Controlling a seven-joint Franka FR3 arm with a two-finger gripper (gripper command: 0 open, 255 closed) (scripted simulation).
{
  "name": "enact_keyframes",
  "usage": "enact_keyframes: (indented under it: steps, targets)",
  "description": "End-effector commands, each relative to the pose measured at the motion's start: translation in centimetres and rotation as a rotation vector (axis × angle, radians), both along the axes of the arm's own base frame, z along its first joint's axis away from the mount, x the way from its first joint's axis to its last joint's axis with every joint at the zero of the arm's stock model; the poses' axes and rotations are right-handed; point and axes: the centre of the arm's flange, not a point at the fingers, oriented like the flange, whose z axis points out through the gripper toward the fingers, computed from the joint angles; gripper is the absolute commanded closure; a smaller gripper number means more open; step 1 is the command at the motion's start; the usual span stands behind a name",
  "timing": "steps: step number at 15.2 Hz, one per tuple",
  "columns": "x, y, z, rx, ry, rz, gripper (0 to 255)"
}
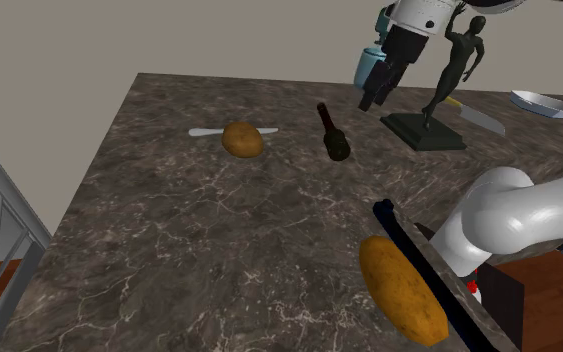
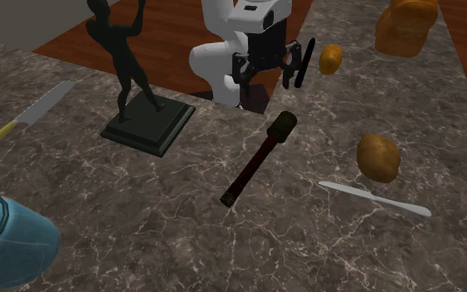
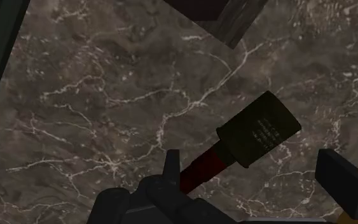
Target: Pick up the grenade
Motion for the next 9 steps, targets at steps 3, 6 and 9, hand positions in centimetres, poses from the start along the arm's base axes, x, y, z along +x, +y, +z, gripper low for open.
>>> enact_keyframes:
  steps: [3,6,9]
  targets:
    - [2.7,0.4,-1.0,-0.008,0.033,-0.154,0]
    - [6.8,0.1,-2.7,-0.021,0.084,-0.386,0]
    - [10.6,-1.1,-4.5,-0.033,0.134,-0.617,0]
